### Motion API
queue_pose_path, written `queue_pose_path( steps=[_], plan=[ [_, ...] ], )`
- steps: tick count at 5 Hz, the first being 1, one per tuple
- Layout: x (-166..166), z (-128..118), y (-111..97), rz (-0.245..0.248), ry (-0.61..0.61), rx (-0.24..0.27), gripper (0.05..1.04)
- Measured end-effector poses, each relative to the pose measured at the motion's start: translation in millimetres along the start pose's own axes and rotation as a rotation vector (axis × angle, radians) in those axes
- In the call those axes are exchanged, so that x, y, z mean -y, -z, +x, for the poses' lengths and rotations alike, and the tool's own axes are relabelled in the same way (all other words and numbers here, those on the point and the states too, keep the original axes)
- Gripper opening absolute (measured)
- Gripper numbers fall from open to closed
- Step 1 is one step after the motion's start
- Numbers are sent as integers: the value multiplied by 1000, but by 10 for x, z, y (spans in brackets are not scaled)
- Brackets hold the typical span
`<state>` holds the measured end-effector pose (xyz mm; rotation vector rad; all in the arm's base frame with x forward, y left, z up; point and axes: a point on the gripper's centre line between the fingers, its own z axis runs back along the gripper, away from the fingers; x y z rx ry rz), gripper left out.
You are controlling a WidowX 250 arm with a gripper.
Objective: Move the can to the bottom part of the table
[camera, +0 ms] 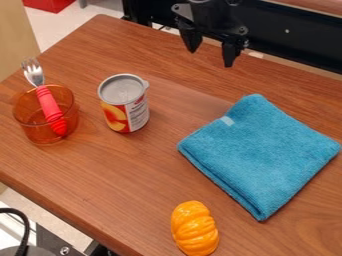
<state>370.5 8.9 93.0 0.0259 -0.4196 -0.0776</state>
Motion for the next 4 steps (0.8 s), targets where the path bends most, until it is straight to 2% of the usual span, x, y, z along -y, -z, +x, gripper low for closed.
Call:
queue_pose_path(
  steps=[1,2,3,4],
  plan=[
    [2,-83,81,1,-11,-34,1000],
    [-193,-104,112,81,-197,-16,1000],
    [-463,-155,91,110,-353,-50,1000],
    [-775,-197,138,165,-437,-90,1000]
  ],
)
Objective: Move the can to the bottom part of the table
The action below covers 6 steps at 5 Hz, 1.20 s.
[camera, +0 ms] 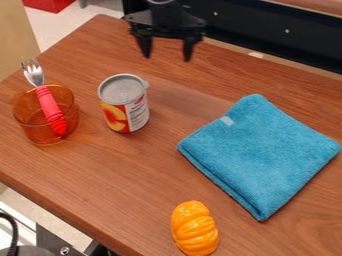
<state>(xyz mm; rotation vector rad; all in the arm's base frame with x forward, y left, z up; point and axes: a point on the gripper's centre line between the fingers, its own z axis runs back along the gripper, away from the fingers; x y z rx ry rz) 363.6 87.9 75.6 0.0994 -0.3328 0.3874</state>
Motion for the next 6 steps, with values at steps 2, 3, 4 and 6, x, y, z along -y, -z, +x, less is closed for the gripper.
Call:
queue_pose_path(
  steps=[2,3,4,6],
  plan=[
    [-386,48,77,-57,40,-70,1000],
    [-442,-8,132,-111,51,-66,1000],
    [-428,-148,218,-119,57,-84,1000],
    [-360,-363,209,-106,64,-92,1000]
  ],
)
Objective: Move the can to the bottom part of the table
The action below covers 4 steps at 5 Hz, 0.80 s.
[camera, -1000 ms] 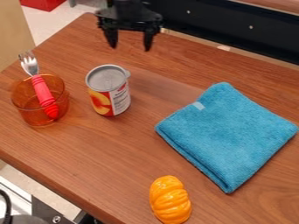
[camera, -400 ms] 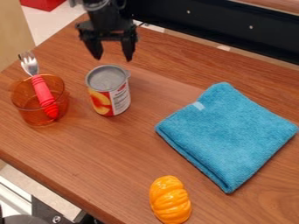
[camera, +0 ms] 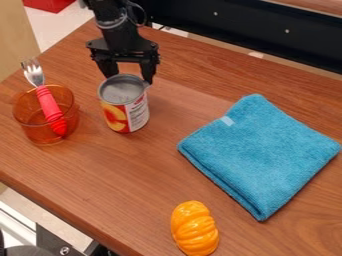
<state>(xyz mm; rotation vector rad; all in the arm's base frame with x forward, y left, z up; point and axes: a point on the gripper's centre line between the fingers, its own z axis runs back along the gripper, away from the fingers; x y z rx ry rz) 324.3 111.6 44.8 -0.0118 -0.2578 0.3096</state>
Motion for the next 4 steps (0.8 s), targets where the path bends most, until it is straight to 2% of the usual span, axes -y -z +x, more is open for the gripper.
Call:
queue_pose_path(
  steps=[3,4],
  plan=[
    [114,-264,-70,-9,33,-12,1000],
    [174,-440,-122,-19,71,-4,1000]
  ],
)
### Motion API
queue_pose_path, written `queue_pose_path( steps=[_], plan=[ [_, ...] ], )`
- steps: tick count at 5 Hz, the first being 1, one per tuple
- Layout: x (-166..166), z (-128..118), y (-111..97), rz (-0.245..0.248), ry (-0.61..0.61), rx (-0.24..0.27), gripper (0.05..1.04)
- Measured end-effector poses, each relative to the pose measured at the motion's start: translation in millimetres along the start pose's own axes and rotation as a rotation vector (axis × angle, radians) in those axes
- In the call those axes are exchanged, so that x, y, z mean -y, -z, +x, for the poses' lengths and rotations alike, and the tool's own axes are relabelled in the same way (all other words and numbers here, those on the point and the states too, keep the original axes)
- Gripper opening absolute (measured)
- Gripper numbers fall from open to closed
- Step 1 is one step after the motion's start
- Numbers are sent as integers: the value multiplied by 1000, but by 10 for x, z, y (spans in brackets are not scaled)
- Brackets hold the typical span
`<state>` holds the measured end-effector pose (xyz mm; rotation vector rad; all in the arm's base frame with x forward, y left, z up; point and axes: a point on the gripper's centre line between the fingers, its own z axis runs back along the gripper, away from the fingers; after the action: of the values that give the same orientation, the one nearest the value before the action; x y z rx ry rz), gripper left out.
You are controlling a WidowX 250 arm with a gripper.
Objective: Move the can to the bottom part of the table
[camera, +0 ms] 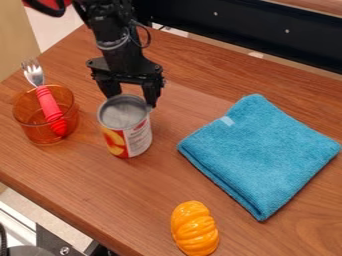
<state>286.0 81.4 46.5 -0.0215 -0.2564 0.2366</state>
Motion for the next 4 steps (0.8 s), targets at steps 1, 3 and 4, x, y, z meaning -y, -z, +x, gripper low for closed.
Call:
queue_pose_path(
  steps=[1,3,4],
  plan=[
    [51,-151,-4,-8,36,-15,1000],
    [205,-440,-66,-39,111,-22,1000],
    [285,-569,-64,-49,140,-23,1000]
  ],
)
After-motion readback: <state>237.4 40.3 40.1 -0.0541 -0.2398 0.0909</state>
